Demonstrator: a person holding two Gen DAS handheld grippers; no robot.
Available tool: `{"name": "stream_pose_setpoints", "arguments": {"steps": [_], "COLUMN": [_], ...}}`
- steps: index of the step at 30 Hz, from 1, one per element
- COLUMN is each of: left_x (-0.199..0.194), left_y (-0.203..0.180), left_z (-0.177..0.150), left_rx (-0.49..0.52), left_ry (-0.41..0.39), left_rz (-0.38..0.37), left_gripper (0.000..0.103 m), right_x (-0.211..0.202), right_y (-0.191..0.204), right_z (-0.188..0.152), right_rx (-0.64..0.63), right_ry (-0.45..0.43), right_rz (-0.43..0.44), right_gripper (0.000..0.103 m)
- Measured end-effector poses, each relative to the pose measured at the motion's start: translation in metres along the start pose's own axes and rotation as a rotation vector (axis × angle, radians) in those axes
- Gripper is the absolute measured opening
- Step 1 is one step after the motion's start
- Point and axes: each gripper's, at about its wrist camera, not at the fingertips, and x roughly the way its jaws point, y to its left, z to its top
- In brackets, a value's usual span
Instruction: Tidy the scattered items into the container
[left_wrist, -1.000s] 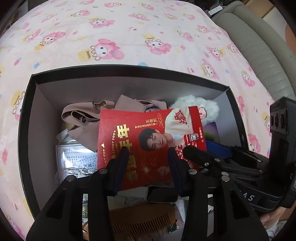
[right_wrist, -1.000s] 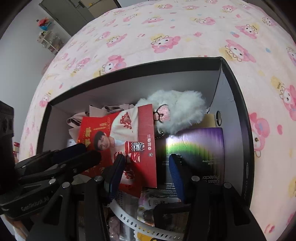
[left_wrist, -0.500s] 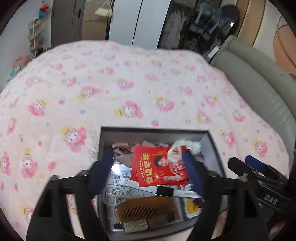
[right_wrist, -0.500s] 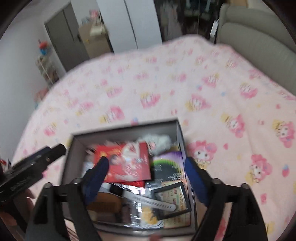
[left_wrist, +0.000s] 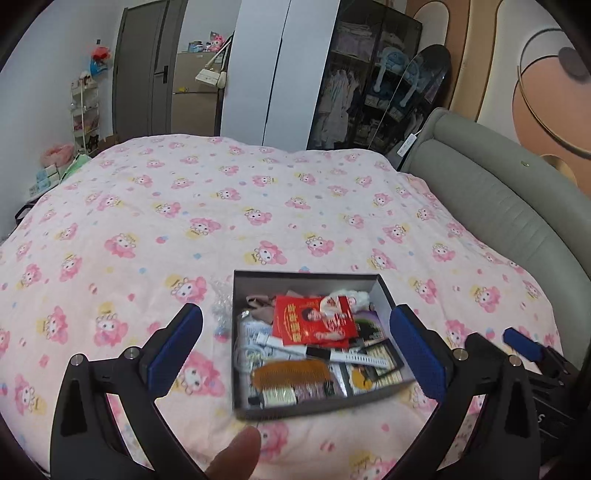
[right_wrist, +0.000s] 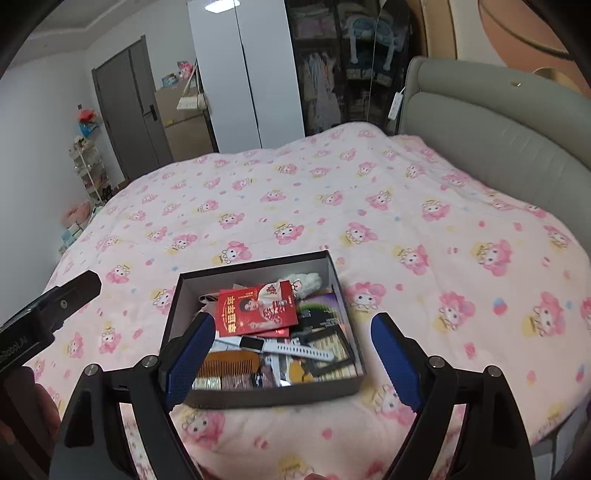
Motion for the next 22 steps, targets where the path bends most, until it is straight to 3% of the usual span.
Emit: {"name": "stream_pose_setpoints", "arguments": {"steps": [10, 22], "left_x": [-0.064, -0.06], "left_y": [-0.003, -0.006], "left_z": [-0.049, -0.073], "left_rx": [0.018, 0.053], "left_ry": [-0.043, -0.003], "left_rz": [0.025, 0.044], "left_gripper": [0.102, 0.102], "right_x": [-0.062, -0.066], "right_y": [0.011, 0.005], "right_z": [-0.045, -0.064], "right_rx": [-0.047, -0.057], "right_ry": [-0.063, -0.039], "right_rz": [-0.063, -0.09], "right_gripper": [0.085, 0.085]}}
